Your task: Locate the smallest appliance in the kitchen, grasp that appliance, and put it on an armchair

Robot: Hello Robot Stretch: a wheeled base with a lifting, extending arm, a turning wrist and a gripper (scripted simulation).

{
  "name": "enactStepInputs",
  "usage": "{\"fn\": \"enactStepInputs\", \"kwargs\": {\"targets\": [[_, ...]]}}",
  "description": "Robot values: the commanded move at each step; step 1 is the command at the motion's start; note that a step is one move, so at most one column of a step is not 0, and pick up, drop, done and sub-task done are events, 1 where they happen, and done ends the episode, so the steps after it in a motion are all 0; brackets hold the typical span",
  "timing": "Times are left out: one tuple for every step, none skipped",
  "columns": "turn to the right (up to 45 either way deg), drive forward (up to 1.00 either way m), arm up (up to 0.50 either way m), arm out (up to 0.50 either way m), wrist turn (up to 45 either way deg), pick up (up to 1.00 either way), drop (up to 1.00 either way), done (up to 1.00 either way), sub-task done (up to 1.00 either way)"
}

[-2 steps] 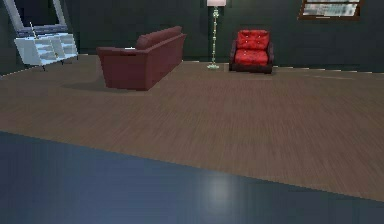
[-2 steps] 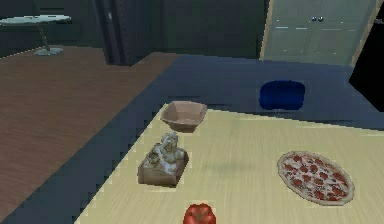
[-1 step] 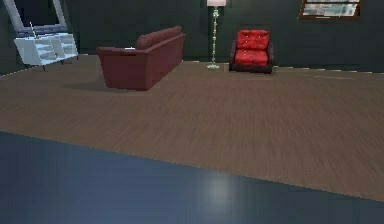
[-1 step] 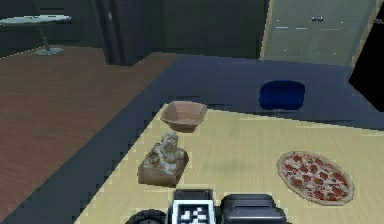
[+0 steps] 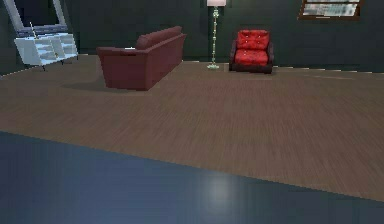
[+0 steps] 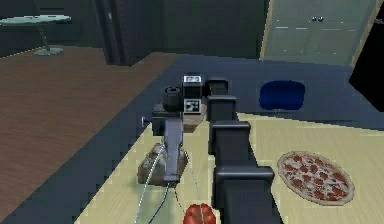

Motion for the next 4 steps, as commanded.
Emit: {"fn": "enactStepInputs", "kwargs": {"targets": [[0.0,0.00,0.00,0.00,45.0,0.00,0.00,0.00,0.00],[0.0,0.00,0.00,0.00,45.0,0.00,0.00,0.00,0.00],[0.0,0.00,0.00,0.00,45.0,0.00,0.00,0.00,0.00],[0.0,0.00,0.00,0.00,36.0,0.00,0.00,0.00,0.00]]}}
